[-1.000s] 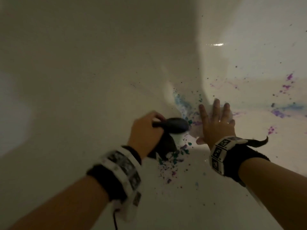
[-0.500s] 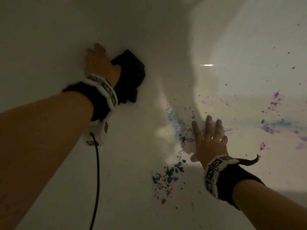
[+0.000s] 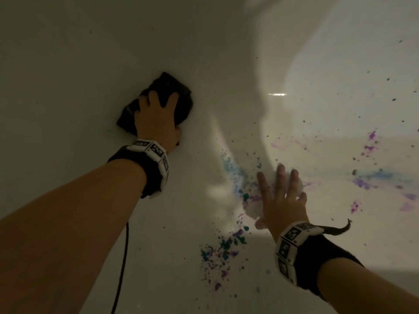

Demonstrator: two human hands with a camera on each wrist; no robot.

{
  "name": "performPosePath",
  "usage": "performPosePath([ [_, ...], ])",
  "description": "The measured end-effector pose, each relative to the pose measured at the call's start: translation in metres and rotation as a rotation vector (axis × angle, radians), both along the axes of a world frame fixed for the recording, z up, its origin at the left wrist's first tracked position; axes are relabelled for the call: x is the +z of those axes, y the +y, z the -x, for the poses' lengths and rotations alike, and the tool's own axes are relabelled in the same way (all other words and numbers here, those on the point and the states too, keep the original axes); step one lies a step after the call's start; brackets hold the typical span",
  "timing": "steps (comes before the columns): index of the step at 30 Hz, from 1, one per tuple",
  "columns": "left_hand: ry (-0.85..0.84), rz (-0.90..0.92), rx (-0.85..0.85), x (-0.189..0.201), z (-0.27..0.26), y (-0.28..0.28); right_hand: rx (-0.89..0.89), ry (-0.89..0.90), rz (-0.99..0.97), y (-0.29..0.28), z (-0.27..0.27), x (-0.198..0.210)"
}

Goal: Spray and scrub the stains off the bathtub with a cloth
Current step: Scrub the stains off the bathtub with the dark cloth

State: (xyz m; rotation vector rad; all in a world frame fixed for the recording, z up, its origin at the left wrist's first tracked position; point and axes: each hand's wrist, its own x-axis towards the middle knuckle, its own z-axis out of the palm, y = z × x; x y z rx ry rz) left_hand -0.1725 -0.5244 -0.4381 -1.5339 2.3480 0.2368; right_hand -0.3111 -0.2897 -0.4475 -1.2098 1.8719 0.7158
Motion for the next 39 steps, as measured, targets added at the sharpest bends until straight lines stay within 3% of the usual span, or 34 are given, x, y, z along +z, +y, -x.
performPosePath([
  [3,0.027,-0.004,0.009,0.003,0.008,0.008,-0.005,-0.006,-0.014,-0.001,0.002,0.0],
  [8,0.065,-0.094,-0.173,-0.003,0.0,0.052,-0.004,-0.01,-0.027,-0.004,0.0,0.002],
  [12,-0.043,-0.229,-0.374,0.005,-0.003,0.084,-0.006,-0.004,-0.02,-0.003,0.0,0.003],
  [14,-0.006,-0.298,-0.402,0.012,-0.005,0.092,-0.004,0.002,-0.019,-0.003,0.0,0.003],
  [17,0.257,-0.325,-0.197,0.024,-0.004,0.075,-0.01,0.001,-0.024,-0.003,0.0,0.002],
  [21,0.55,0.021,0.05,0.04,-0.002,0.009,-0.026,-0.006,-0.03,-0.003,0.0,0.001],
  [23,0.471,0.119,0.057,0.047,-0.008,-0.023,-0.026,-0.005,-0.029,-0.003,0.001,0.0],
  [28,-0.071,0.06,-0.161,0.031,-0.029,-0.026,-0.039,-0.003,-0.018,-0.003,0.0,-0.001],
  [33,-0.06,-0.126,0.031,0.007,-0.009,0.033,-0.024,0.003,-0.031,-0.003,0.0,0.0],
  [39,-0.065,-0.385,-0.323,0.007,-0.015,0.125,-0.023,0.011,-0.048,-0.004,-0.001,0.001],
])
